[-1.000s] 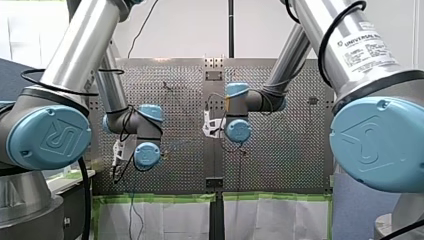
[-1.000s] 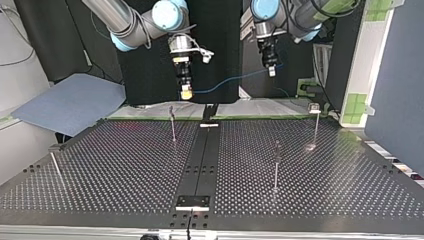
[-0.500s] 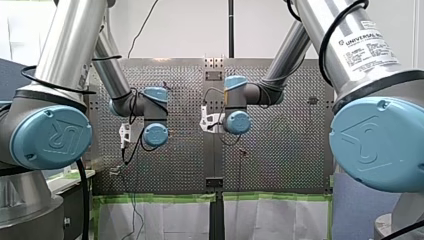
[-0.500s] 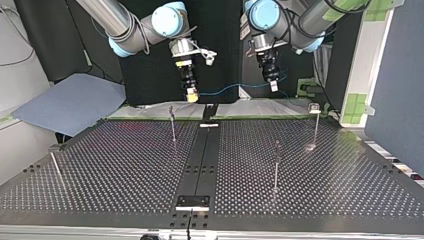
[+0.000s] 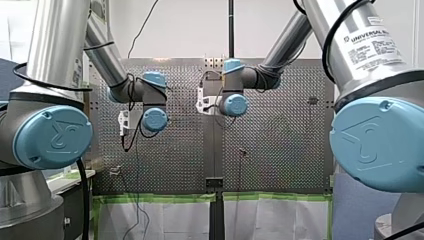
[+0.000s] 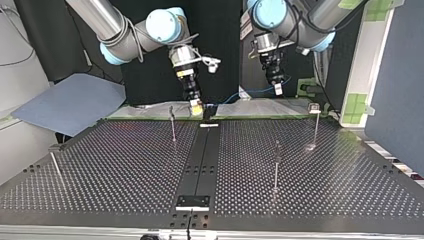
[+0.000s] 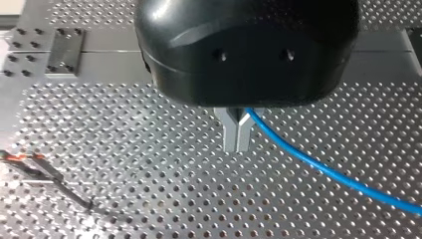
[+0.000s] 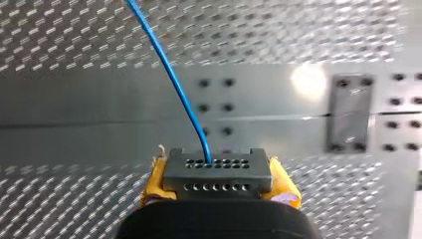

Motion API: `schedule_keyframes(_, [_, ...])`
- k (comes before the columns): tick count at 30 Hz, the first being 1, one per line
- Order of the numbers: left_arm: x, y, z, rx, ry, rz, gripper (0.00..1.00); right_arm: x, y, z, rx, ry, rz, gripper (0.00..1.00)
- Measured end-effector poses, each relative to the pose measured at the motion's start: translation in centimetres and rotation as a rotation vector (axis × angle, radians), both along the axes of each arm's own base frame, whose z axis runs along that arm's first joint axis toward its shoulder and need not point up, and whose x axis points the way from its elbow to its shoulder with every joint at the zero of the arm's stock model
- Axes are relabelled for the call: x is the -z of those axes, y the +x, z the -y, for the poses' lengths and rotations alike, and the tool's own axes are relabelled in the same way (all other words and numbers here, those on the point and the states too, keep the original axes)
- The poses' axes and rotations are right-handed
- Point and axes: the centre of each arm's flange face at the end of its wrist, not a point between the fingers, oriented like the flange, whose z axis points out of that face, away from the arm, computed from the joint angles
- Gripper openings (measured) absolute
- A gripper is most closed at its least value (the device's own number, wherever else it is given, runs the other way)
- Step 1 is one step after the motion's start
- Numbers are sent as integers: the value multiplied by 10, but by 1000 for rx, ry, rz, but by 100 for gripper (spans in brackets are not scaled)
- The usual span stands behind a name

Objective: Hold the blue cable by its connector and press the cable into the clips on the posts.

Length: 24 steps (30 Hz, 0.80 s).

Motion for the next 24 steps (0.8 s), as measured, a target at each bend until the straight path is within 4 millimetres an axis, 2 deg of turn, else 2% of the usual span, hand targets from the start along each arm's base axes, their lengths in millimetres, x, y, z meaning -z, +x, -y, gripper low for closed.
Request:
schedule_keyframes(6, [-25, 0, 3, 30, -20, 21, 0, -19, 7, 1, -17, 0, 5, 0])
schedule_keyframes(15, [-81, 13, 9, 49, -91, 97, 0, -29, 10, 2, -20, 23, -2, 0])
schedule_keyframes(20, [-99, 20, 8, 31, -94, 105, 0, -37, 13, 5, -18, 27, -7, 0])
schedule_keyframes(24, [-121, 24, 10, 39, -79, 122, 0, -45, 15, 7, -18, 25, -8, 0])
